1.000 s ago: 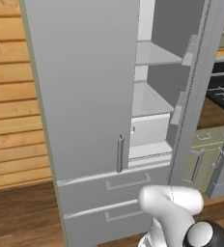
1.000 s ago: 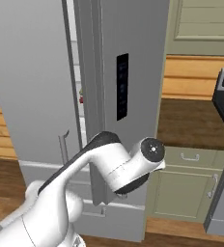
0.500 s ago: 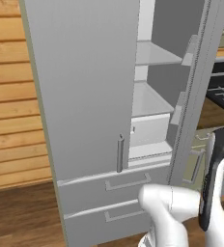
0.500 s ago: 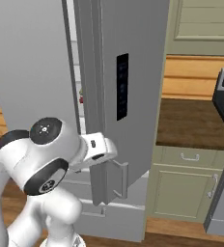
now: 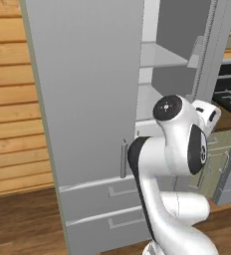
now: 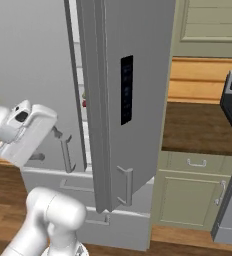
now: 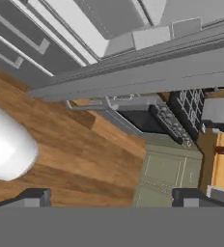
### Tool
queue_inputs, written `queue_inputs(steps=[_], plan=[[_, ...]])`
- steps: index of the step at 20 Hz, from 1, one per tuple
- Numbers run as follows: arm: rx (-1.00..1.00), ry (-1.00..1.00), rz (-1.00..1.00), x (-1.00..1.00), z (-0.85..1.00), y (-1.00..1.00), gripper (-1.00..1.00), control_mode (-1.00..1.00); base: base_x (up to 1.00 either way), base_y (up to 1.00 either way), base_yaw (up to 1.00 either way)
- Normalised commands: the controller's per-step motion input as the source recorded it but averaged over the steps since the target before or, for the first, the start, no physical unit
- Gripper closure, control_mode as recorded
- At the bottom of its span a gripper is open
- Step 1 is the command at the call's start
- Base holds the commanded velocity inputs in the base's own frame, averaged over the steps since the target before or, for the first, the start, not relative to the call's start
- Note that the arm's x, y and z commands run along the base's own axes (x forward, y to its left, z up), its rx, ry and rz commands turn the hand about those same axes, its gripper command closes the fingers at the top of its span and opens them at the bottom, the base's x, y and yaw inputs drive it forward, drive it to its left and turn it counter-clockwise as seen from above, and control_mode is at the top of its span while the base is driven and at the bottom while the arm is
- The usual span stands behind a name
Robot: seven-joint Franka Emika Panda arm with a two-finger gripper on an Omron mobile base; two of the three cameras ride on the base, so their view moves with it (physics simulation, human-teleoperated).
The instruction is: Take the strawberry from the fridge and place it on top of the pancake, located on the dining counter.
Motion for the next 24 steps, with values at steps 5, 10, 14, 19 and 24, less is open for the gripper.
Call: queue_inputs(steps=[5,10,14,19,24], plan=[[-0.23,0.43,-0.10,0.84,0.31,0.14,-1.00,-1.00,0.00,0.00,0.00],[0.00,0.01,0.00,0.90,-0.10,-0.30,-1.00,-1.00,0.00,0.00,0.00],[0.00,-0.01,0.00,0.49,0.00,-0.16,-1.00,-1.00,0.00,0.00,0.00],[0.00,-0.09,0.00,0.14,0.00,-0.48,-1.00,-1.00,0.00,0.00,0.00],[0.00,-0.10,0.00,0.36,-0.03,-0.21,-1.00,-1.00,0.00,0.00,0.00]])
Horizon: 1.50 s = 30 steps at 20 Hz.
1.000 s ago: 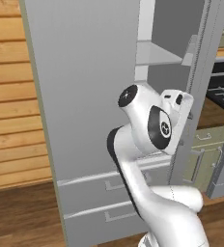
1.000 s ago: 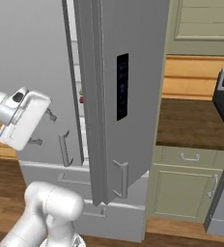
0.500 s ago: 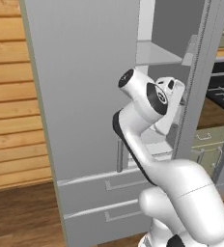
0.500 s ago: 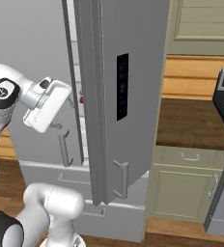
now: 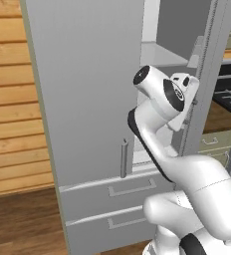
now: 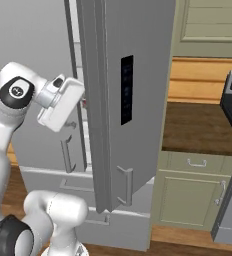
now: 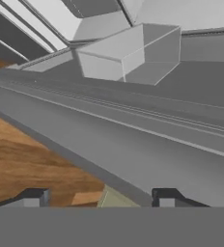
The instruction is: Take the strawberry from the fridge and place it on top of the pancake, located on the dining counter.
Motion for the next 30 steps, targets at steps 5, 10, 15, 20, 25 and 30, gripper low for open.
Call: queue_inputs(steps=[5,10,15,20,25,30], plan=[[0.00,-0.09,0.00,0.30,-0.01,-0.01,-1.00,-1.00,0.00,0.00,0.00],[0.00,-0.11,0.00,0.01,0.00,0.04,-1.00,-1.00,0.00,0.00,0.00],[-0.05,-0.14,0.05,-0.08,0.00,0.47,-1.00,-1.00,0.00,0.00,0.00],[-0.01,-0.08,0.10,0.48,0.00,0.17,-1.00,-1.00,0.00,0.00,0.00],[0.00,-0.10,0.08,0.39,-0.01,-0.45,-1.00,-1.00,0.00,0.00,0.00],[-0.09,0.02,-0.17,0.00,-0.11,-0.59,-1.00,-1.00,0.00,0.00,0.00]])
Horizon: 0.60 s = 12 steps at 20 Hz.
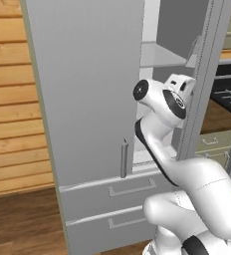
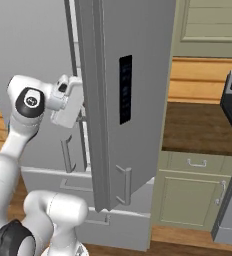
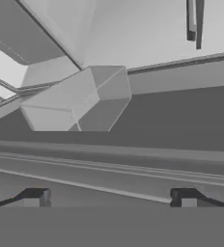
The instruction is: Take the strawberry from the fridge and place it on top of the pancake, located on the dining counter.
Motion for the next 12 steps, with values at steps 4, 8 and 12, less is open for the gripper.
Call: queue_inputs(steps=[4,8,12], plan=[[-0.09,0.01,-0.27,-0.09,0.00,-0.56,-1.00,-1.00,0.00,0.00,0.00],[-0.02,0.00,-0.38,-0.49,0.00,-0.83,-1.00,-1.00,0.00,0.00,0.00],[0.00,-0.01,-0.37,-0.38,0.00,-0.97,-1.00,-1.00,0.00,0.00,0.00]])
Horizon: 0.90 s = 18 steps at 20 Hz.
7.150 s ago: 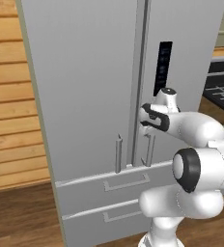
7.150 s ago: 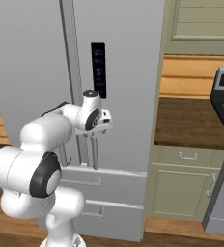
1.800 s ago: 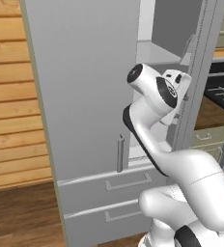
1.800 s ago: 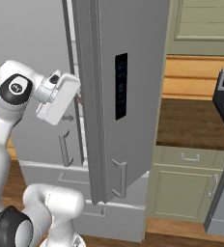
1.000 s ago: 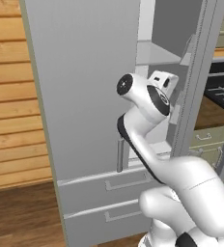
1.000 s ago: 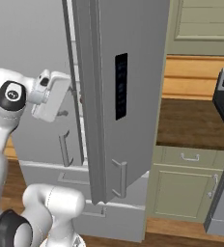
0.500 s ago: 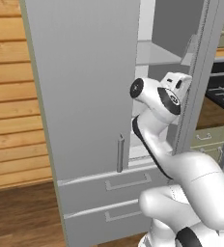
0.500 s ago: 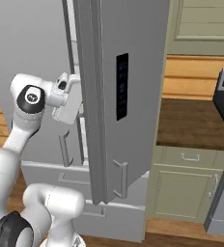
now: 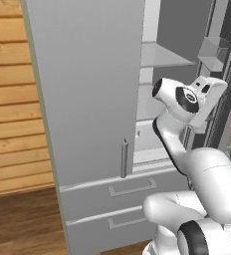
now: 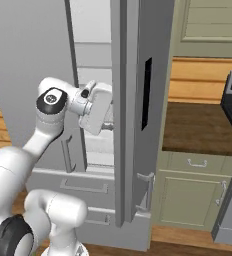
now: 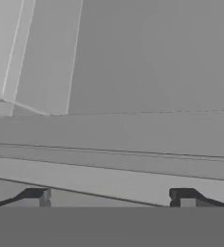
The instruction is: Take the strawberry from the fridge and place it on top of the pancake, located on the dining counter.
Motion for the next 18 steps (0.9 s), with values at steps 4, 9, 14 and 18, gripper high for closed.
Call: queue_inputs(steps=[4,9,14,18], plan=[[0.01,-0.16,-0.02,-0.06,0.00,-0.96,-1.00,-1.00,0.00,0.00,0.00],[0.09,-0.14,0.19,0.09,-0.05,-1.00,-1.00,-1.00,0.00,0.00,0.00],[0.06,-0.05,0.10,-0.02,0.00,-0.42,-1.00,-1.00,0.00,0.00,0.00],[0.02,-0.05,0.00,-0.24,0.00,0.72,-1.00,-1.00,0.00,0.00,0.00]])
